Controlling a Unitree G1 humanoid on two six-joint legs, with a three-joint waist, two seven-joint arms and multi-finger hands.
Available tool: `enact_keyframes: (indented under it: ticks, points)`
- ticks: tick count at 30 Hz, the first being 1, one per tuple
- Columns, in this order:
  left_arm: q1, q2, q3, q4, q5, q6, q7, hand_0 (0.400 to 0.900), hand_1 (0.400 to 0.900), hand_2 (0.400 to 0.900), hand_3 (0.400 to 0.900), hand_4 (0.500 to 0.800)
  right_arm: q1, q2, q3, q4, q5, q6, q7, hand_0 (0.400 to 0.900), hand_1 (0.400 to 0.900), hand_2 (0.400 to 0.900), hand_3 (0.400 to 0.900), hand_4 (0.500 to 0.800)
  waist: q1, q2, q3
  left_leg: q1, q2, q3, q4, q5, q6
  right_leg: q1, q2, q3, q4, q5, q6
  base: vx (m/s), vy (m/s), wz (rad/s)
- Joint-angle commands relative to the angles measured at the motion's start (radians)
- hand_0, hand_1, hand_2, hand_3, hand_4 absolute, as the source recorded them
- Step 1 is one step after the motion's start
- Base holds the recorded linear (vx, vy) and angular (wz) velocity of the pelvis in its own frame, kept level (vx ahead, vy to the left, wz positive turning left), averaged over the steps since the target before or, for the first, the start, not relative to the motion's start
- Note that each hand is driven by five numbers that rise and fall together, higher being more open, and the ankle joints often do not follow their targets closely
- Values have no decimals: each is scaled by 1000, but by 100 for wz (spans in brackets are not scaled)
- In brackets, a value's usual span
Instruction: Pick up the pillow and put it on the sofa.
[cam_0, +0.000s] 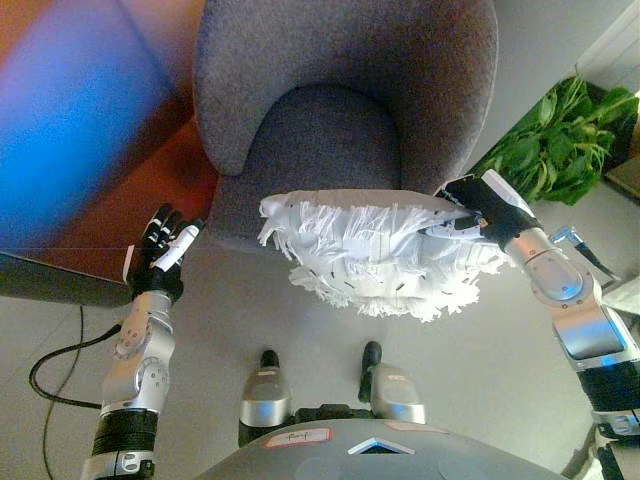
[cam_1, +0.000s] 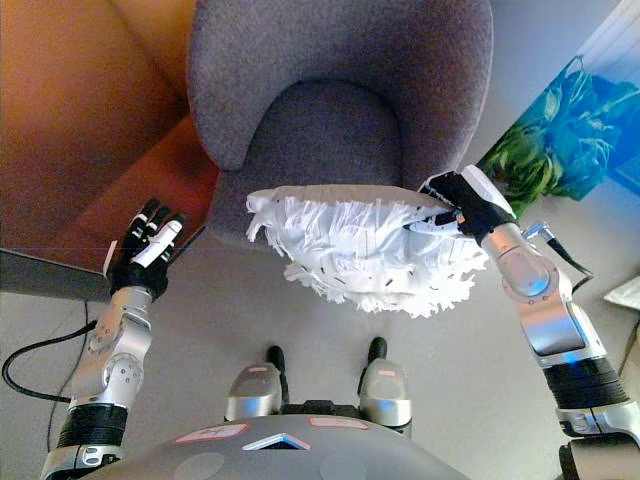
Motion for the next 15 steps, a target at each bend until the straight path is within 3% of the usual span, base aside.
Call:
enact_keyframes:
  ticks: [1, 8, 15]
  points:
    - [13, 69, 21, -16, 34, -63, -30, 900, 900, 900, 900, 800, -226, -58, -101, -106, 105, -98, -40, 400, 400, 400, 400, 500, 31, -57, -142, -52, 23, 30, 101, 59, 23, 28, -54, -35, -118, 131, 22, 89, 61, 4]
    - [33, 88, 28, -29, 18, -38, -50, 900, 900, 900, 900, 800, -397, -174, -26, 7, 150, -57, -6, 400, 400, 400, 400, 500, 70, -77, -152, -48, 25, 15, 87, 71, 15, 45, -55, -58, -125, 129, 26, 86, 50, 7]
    - [63, 138, 19, -98, 11, 1, -82, 900, 900, 900, 900, 800, -685, -277, 193, 318, 162, -62, 59, 400, 400, 400, 400, 500, 142, -126, -147, -59, 32, -16, 65, 84, 6, 59, -54, -99, -138, 133, 34, 75, -9, 14]
